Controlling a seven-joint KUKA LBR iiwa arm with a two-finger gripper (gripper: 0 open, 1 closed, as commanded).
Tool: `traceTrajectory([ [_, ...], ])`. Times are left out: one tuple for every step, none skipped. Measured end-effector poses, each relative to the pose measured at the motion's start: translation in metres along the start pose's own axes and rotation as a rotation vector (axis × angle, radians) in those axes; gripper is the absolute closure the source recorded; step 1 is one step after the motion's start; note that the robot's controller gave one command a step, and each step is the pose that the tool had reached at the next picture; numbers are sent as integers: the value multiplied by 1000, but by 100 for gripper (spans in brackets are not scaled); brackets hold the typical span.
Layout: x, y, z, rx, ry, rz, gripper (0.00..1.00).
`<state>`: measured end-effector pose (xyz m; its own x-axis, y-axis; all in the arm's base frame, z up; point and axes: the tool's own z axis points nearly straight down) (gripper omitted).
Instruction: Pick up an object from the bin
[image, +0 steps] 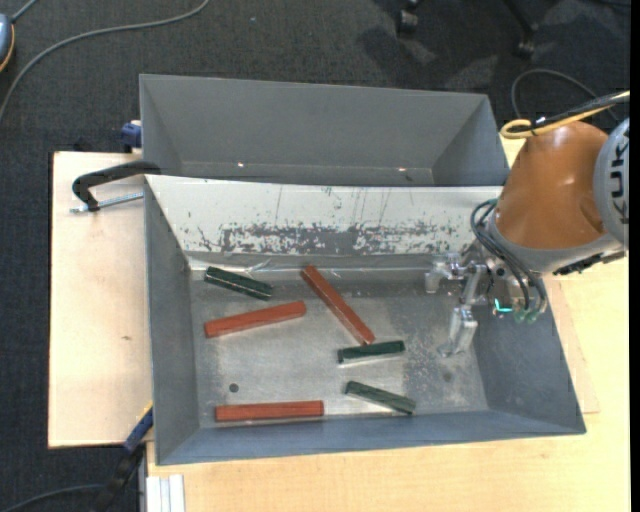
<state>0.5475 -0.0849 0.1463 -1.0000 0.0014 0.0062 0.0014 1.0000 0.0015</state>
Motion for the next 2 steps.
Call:
traceTrajectory([
  [-9, 55, 80, -3, 0, -20, 0],
  [-11, 51, 75, 1, -8, -16, 100],
])
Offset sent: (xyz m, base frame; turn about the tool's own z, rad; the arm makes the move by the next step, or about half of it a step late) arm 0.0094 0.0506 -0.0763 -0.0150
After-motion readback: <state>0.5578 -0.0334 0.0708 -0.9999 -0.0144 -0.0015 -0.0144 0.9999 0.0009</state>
